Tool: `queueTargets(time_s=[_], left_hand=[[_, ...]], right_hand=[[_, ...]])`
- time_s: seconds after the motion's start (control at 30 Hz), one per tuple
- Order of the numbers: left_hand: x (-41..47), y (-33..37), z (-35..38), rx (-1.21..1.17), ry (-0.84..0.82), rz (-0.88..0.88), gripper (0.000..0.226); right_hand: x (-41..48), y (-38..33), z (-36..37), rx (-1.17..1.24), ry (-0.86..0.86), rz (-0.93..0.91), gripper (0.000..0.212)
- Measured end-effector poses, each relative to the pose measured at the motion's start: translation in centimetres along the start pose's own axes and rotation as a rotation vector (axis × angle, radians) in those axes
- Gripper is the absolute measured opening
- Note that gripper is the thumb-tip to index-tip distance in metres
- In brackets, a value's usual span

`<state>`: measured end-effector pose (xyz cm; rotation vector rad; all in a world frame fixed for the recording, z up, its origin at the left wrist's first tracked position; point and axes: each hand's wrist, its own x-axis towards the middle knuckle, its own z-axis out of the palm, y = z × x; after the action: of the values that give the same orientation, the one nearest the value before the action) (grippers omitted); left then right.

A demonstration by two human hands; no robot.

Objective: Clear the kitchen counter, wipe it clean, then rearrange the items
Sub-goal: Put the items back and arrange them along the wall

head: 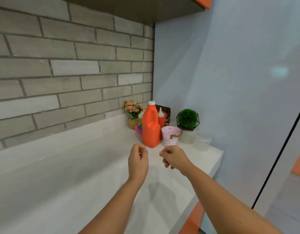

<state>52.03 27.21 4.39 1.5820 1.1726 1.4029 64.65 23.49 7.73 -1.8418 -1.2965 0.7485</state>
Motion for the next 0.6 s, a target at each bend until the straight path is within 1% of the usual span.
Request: queueTargets(time_s=[0.23,0.37,0.47,0.5,0.6], left_hand=[[3.5,-0.3,6.0,-0.034,-0.1,0.017,0.008],[5.3,-0.2,8.6,-0.012,-0.129,0.055,0.009],[7.0,-0.1,10.8,-0.011,-0.142,0.056,0.008],[7.6,-0.1,11.6,-0.011,-0.142,0.052,0.008],[9.5,0.1,14.0,0.021,-0.126,0.042,0.008]], right_hand=[[4.4,2.4,-3.9,0.044,0.11,0.045,0.018],[7.3,3.7,-6.3,0.047,0.223,-0.009,0.023],[9.7,4.3,-8.5,0.041,0.305,-0.046,0.008],[10.6,4.7,-9.1,0.044,0.328,-0.05,0.007],[13.4,5.7,-10.9,0.076,0.391,-0.037,0.017]])
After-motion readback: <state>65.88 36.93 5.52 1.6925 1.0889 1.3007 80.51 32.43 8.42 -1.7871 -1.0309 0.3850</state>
